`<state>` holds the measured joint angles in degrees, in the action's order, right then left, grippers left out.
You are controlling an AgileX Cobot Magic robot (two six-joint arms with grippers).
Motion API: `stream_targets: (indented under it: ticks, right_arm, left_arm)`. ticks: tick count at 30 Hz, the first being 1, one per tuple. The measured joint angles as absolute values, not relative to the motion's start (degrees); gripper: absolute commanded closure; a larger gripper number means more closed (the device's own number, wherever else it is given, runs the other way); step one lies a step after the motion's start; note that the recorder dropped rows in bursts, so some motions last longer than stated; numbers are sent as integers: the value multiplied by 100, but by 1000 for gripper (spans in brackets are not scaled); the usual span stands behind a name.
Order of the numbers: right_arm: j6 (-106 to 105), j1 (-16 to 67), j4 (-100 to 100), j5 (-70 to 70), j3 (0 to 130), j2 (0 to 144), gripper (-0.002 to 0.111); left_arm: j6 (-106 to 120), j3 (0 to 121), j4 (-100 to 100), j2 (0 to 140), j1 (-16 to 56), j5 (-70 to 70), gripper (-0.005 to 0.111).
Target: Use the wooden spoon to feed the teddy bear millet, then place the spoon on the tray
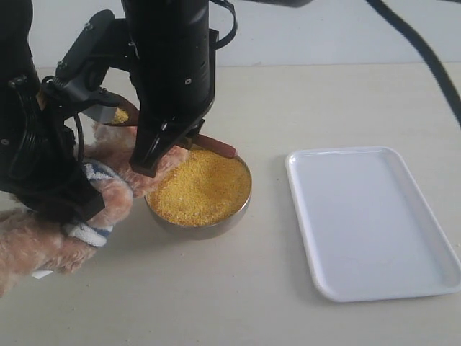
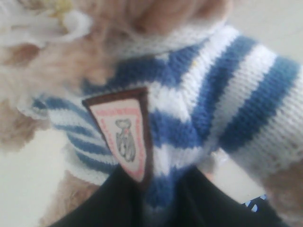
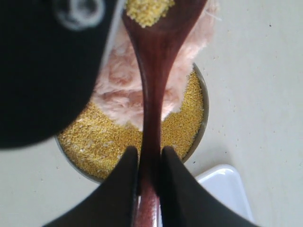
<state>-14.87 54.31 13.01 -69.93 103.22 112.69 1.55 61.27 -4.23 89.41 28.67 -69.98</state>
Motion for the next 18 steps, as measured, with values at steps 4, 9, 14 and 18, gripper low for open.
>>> stream_targets:
  ticks: [4,9,14,18]
  right_arm:
    - [-1476,5457,1352,-6993,10322,11269,109]
    - [-1435,5562,1501,-6993,10322,11269,109]
    - [-1365,5573,1563,-6993,10322,11269,109]
    - [-1335,5585,1579,-6993,10322,11269,109]
  left_arm:
    - [155,6127,-423,8941,2867,-6998,103]
    - [155,6127,-423,8941,2867,-6998,103]
    - [155,6127,-423,8941,2867,-6998,103]
    - [155,6127,-423,8941,2867,-6998,103]
